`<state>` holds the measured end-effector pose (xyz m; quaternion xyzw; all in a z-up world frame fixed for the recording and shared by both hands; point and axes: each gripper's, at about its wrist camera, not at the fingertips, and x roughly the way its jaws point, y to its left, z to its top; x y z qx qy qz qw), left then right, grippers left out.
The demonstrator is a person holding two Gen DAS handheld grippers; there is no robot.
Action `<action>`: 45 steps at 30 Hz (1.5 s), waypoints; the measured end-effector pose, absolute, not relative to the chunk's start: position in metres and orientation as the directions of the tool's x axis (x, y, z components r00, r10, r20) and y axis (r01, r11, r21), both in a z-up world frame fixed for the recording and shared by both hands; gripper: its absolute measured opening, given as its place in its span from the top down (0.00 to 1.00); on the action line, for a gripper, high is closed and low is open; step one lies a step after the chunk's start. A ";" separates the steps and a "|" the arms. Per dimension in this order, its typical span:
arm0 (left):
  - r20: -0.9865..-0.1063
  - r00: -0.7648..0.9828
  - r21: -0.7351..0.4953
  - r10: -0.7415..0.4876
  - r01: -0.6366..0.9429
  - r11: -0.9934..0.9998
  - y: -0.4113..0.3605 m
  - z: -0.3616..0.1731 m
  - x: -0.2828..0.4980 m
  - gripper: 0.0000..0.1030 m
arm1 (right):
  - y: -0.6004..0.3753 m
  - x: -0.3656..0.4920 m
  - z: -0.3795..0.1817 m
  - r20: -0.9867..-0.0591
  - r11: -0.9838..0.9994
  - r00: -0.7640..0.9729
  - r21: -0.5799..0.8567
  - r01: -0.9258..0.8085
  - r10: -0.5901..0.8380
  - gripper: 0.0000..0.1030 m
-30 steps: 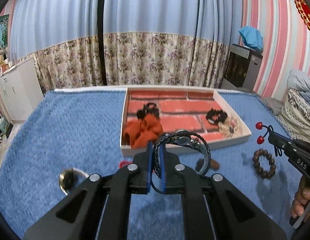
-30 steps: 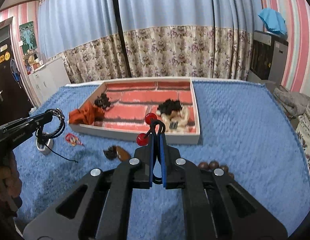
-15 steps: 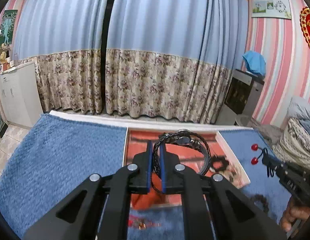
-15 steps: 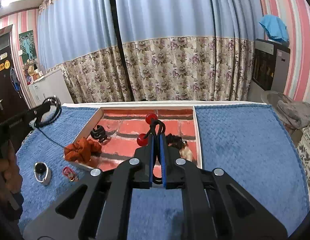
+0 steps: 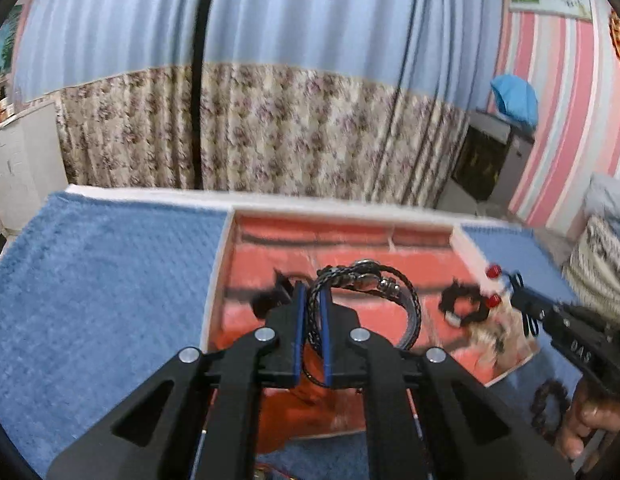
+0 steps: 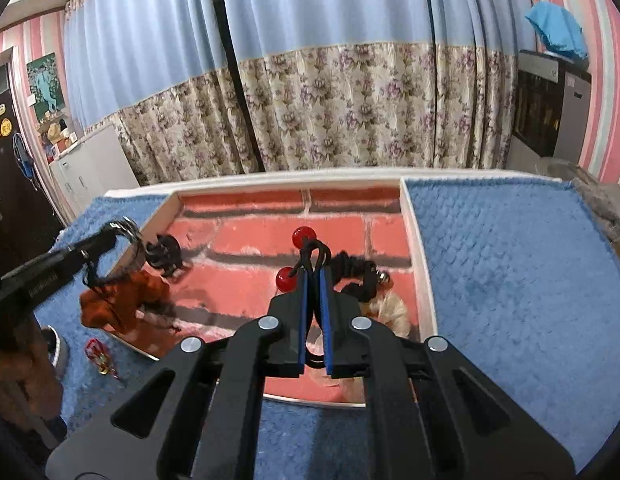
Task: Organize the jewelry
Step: 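Carry the braided bracelet over the tray with the left tool while the right tool carries the red-bead tie, then release the braided bracelet into the tray with the left tool while the right tool releases the red-bead tie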
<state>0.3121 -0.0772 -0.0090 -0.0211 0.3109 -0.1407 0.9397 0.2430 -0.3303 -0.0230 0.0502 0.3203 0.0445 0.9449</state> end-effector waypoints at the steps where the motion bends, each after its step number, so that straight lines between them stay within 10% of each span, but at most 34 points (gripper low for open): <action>1: -0.585 0.763 -0.119 -0.274 0.253 0.960 -0.081 -0.014 0.312 0.93 | -0.330 0.244 -0.025 -0.606 0.991 0.787 0.120 -0.055 0.117 0.93; 28: -0.667 0.703 -0.084 -0.245 0.256 0.963 -0.094 -0.063 0.322 0.90 | -0.339 0.253 -0.059 -0.667 0.995 0.741 0.096 -0.011 0.073 0.76; 33: -0.660 0.706 -0.101 -0.258 0.258 0.961 -0.095 -0.061 0.320 0.69 | -0.347 0.248 -0.050 -0.648 0.992 0.758 0.123 0.005 0.076 0.70; 45: -0.593 0.766 -0.123 -0.248 0.218 0.968 -0.075 -0.011 0.311 0.62 | -0.366 0.224 -0.001 -0.555 0.988 0.830 0.153 0.028 0.063 0.57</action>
